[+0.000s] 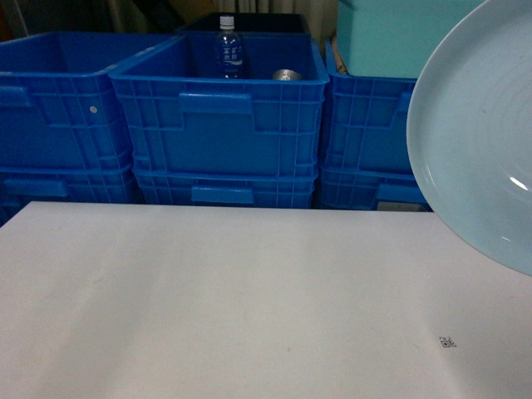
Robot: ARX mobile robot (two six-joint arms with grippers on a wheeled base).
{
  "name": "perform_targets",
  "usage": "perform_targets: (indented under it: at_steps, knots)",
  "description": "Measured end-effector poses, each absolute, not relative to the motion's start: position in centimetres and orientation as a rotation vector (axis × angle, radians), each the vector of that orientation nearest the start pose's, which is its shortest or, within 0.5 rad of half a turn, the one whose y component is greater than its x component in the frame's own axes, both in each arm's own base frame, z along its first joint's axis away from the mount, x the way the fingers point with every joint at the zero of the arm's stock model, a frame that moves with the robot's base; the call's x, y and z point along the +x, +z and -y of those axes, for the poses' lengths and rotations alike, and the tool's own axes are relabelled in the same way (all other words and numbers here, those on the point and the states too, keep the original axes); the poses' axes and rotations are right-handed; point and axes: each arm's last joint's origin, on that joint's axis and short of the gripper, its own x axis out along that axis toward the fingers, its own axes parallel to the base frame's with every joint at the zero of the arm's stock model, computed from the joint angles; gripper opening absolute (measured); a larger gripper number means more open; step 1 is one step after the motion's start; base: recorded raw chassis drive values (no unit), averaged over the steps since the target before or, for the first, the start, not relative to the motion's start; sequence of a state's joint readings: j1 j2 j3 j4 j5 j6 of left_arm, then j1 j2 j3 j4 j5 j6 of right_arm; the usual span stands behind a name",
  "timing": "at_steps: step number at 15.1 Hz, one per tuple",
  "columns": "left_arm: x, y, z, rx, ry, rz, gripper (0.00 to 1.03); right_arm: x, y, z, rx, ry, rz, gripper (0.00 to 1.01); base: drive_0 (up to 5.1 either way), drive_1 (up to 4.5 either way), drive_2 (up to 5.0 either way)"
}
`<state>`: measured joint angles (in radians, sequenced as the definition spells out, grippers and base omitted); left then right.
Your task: Place blue tray on left shelf second layer neatly
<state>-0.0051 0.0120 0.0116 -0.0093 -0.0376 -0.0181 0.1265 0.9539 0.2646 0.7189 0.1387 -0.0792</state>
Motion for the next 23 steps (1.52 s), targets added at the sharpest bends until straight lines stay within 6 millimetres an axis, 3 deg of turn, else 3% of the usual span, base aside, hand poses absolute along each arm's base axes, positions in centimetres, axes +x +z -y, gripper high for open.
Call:
perform_targets:
  at_steps: [4,12,15,23]
  knots:
    - [9.77,16.56,-0.06,-0.018,0.033,-0.009,0.98,18.99,21.22,-2.01,-0.076,-0.013,0.029,0.02,-0.2,-0.18,-0.2]
    - [9.77,16.53,-0.05,-0.018,0.031,-0.012,0.98,19.00,21.15,-2.10,-0.076,-0.010,0.024,0.02,2.7,-4.78,-3.7]
    - [9.77,16.58,-0.04,-0.018,0.028,-0.008,0.98,18.98,21.22,-2.07,-0.075,-0.018,0.029,0.02,-1.3,-1.34,-1.3]
    - [9.77,16.56,-0.06,-0.018,0.034,-0.010,0.98,18.98,21.20,-2.10,-0.076,-0.010,0.028,0.02,3.1,-5.23,-2.8]
